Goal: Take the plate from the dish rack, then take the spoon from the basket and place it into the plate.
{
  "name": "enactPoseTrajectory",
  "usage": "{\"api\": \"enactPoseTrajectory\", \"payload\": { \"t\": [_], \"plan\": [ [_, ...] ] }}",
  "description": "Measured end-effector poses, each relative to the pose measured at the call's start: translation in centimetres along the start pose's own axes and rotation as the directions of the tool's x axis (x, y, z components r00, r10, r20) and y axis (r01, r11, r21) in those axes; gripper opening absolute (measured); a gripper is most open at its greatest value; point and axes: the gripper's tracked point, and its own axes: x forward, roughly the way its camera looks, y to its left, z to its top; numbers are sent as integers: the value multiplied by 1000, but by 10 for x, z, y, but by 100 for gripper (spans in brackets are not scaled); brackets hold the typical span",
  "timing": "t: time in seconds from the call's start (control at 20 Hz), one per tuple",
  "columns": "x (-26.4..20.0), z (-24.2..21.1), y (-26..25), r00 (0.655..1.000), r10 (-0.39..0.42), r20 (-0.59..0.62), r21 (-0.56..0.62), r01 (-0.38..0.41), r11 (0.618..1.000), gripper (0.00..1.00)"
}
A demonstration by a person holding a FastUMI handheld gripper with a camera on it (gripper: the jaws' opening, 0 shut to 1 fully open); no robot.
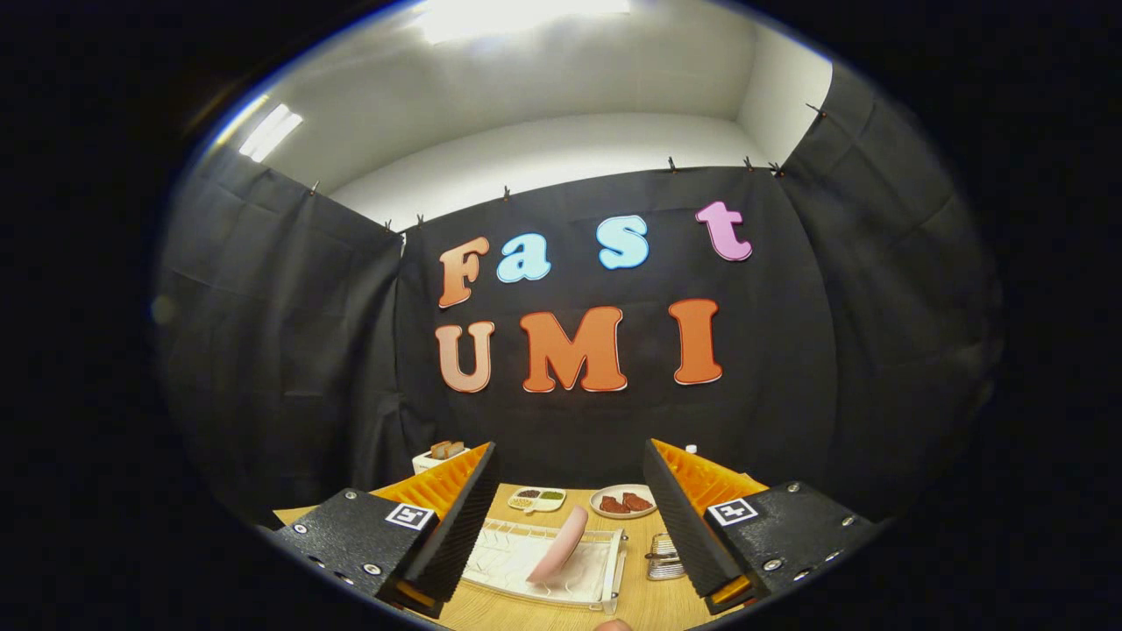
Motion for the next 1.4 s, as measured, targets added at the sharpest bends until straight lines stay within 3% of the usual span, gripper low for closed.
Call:
{"api": "enactPoseTrajectory", "payload": {
  "t": [0.3, 0.45, 0.6, 0.8, 1.1, 1.25, 1.4],
  "plan": [
    [20, -49, 23, 979, 69, -191, 58, -59, 997, 98],
    [32, -66, 37, 944, 134, -302, 124, -100, 987, 98],
    [47, -86, 37, 897, 154, -414, 200, -76, 977, 97],
    [63, -113, 39, 835, 154, -529, 208, -49, 977, 95],
    [91, -162, 24, 747, 64, -662, 95, 0, 995, 94],
    [103, -182, 28, 701, 58, -710, 71, -10, 997, 92],
    [118, -194, 25, 679, 38, -733, 46, -6, 999, 89]
  ]
}}
